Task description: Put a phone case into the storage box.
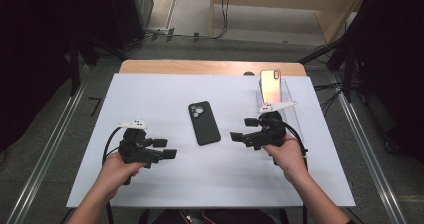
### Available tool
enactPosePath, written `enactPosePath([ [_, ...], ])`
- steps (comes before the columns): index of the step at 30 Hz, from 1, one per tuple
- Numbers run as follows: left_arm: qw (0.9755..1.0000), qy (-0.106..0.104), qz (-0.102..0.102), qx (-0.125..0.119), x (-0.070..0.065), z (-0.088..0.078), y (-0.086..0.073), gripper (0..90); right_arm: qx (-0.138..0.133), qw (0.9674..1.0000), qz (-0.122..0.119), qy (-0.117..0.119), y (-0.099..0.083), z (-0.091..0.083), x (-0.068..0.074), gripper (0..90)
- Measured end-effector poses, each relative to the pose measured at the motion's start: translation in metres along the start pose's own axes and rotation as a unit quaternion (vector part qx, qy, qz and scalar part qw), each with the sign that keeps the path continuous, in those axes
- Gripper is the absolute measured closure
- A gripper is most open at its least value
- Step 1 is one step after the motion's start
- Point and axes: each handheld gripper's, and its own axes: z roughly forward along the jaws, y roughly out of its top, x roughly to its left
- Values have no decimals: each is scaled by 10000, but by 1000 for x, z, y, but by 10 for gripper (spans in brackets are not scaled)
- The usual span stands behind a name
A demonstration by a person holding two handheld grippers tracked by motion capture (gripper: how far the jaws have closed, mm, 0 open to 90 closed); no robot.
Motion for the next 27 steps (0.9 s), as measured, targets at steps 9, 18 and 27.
enactPosePath([
  [9, 10000, 45, -7, -13, 1, -3, -2, 285, 69, 10000, 39, 16, -2, 13, 10, 120],
  [18, 9999, 99, -71, -69, 4, -7, -4, 286, 210, 9988, 27, -431, 1, 30, 17, 119],
  [27, 9999, 107, -96, -85, 4, -8, -4, 285, 16, 9985, 191, -519, 5, 44, 20, 118],
])
